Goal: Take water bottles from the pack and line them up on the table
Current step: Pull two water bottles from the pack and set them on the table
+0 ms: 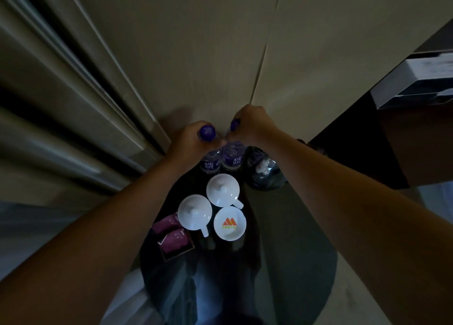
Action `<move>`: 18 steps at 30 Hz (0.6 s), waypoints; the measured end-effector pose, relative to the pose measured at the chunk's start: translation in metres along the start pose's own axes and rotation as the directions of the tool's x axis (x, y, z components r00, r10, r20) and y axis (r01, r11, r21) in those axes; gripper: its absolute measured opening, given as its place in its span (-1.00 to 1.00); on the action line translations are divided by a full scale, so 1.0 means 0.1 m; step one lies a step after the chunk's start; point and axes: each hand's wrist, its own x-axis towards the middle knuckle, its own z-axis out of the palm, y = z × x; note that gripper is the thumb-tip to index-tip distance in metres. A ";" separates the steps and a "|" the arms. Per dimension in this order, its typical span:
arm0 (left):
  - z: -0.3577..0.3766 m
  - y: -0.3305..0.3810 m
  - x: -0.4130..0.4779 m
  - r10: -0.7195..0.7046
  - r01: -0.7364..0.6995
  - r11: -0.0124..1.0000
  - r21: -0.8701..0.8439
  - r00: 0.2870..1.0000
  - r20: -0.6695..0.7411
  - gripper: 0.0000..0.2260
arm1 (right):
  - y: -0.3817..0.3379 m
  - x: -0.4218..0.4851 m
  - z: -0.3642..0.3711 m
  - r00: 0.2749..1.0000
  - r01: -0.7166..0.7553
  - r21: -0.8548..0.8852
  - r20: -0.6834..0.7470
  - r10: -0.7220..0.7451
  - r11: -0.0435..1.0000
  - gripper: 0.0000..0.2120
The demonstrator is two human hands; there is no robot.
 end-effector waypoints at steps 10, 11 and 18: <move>-0.08 -0.02 0.05 -0.145 0.155 0.987 -0.044 0.974 0.175 -0.64 | 0.04 -0.10 -0.10 0.977 0.133 -0.108 0.180 -0.112 0.985 -0.55; -0.09 -0.02 0.04 -0.140 0.152 0.987 -0.056 0.974 0.177 -0.64 | 0.05 -0.10 -0.11 0.977 0.131 -0.112 0.182 -0.109 0.985 -0.56; -0.08 -0.05 -0.02 -0.088 0.107 0.988 -0.110 0.982 0.167 -0.66 | 0.10 -0.11 -0.11 0.976 0.158 -0.116 0.169 -0.138 0.981 -0.58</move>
